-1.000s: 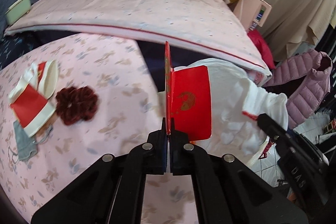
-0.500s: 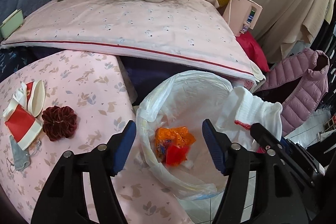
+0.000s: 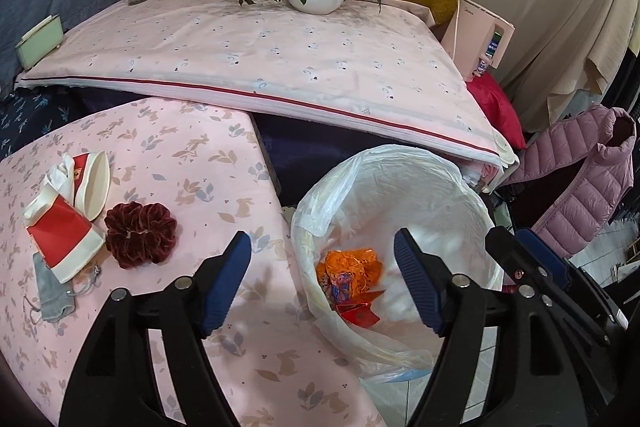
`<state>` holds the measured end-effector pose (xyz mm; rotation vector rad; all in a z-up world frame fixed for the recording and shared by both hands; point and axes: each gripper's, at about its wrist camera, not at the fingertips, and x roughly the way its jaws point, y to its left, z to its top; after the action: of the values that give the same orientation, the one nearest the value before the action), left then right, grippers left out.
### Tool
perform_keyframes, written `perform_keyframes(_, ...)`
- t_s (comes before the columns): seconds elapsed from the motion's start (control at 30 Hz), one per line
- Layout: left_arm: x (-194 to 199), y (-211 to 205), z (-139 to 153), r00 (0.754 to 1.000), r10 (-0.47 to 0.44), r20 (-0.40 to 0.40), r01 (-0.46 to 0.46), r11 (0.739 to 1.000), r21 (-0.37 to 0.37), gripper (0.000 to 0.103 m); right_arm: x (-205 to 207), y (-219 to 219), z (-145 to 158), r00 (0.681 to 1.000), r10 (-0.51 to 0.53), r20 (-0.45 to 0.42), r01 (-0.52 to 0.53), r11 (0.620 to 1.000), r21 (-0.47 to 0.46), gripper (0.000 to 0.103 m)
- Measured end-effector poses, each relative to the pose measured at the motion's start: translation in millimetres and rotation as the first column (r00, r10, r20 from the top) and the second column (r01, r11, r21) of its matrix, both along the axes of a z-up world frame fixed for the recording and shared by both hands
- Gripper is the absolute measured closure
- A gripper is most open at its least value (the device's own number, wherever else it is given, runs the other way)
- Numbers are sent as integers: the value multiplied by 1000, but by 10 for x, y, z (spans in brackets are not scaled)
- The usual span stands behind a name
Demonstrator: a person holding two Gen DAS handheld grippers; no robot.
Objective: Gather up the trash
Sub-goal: 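Carry the red envelope over the bin with the left tool while the right tool releases the sock into it, then move both tools back from the bin to the items on the table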
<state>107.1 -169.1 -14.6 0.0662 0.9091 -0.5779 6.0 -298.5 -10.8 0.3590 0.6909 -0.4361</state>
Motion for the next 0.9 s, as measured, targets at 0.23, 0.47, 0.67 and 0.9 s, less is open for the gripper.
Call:
perform_keyframes(0.23,9,136,39,1000,26,16,-26,1000,-9,29,5,59,81,1000,-5,17,5,1000,-16,54)
perform_keyframes(0.47,27,267,98,998,51,30,-50,999,-19,29,43,135,133,1000,8,20,-7,1000,-21,50)
perform_keyframes(0.67,49,411,113,997,75,32,-74,997,-26,29,97,280,184,999,36,20,-35,999,-34,48)
perform_keyframes(0.9,90,654,125,992,118,34,-117,993,-31,29,198,490,219,997,76,15,-75,996,-47,47)
